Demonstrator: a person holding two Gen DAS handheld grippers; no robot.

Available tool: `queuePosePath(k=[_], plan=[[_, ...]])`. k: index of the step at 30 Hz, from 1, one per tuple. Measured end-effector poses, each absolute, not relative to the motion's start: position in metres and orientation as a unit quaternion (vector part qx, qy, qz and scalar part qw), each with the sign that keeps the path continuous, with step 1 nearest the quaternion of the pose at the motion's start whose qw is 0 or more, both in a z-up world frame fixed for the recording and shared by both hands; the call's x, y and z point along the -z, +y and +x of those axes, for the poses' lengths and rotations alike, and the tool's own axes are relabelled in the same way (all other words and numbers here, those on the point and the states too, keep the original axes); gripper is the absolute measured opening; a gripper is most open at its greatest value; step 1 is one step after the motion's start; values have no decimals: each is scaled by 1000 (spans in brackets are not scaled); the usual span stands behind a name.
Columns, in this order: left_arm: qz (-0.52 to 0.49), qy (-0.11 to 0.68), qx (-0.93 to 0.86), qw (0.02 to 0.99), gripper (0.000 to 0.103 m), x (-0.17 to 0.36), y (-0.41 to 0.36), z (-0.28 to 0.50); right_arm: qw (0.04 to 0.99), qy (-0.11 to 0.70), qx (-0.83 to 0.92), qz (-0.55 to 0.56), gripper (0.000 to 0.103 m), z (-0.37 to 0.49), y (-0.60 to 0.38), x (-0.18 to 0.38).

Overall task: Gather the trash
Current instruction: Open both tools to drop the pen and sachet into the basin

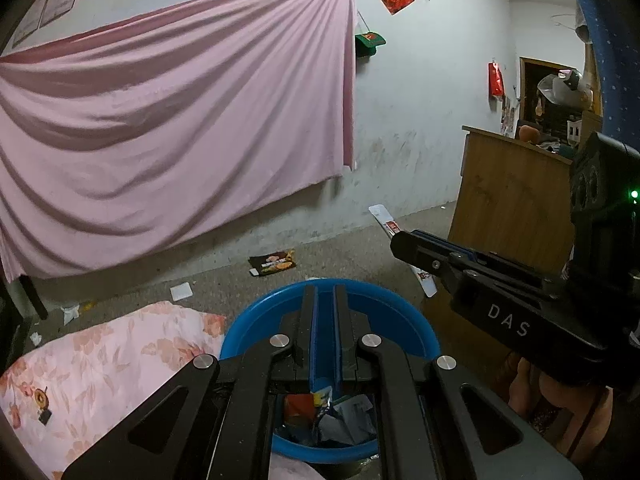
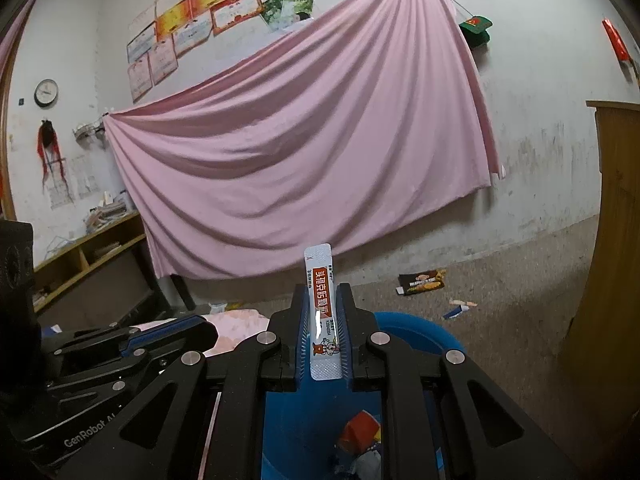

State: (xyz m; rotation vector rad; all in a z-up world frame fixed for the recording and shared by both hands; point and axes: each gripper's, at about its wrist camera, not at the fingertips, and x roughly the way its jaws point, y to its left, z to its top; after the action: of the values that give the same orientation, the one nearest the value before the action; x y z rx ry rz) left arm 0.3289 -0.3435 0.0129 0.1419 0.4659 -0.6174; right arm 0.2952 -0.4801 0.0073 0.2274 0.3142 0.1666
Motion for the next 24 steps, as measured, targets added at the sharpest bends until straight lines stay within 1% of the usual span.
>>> queuePosePath(k=[7,9,10,11,12,13,17,19,21,23,24], plan=[[71,240,293,923,5,-13,-340,331,976,166,-82,114,13,299,-480,-6],[72,243,290,923,7,-13,-338,332,975,169,-81,115,15,300,-480,-6],[72,244,288,923,12,-14,-337,333,975,170,-80,116,16,301,-480,-6],[71,245,287,923,16,-14,-335,333,975,170,-80,117,21,301,-481,-6],[67,245,285,924,27,-15,-333,333,975,170,-79,118,29,301,-481,-6],[63,244,285,925,35,-15,-330,333,975,168,-79,119,31,302,-482,-6],[56,245,272,929,38,-19,-319,335,976,168,-77,119,33,303,-480,-6],[56,244,262,932,48,-21,-312,336,976,167,-77,119,38,304,-479,-6],[45,242,253,936,56,-23,-303,336,977,163,-76,118,46,304,-476,-7],[33,237,241,940,63,-27,-293,336,977,158,-77,119,49,304,-473,-7],[27,234,230,944,70,-29,-285,336,978,153,-78,119,51,304,-471,-8]])
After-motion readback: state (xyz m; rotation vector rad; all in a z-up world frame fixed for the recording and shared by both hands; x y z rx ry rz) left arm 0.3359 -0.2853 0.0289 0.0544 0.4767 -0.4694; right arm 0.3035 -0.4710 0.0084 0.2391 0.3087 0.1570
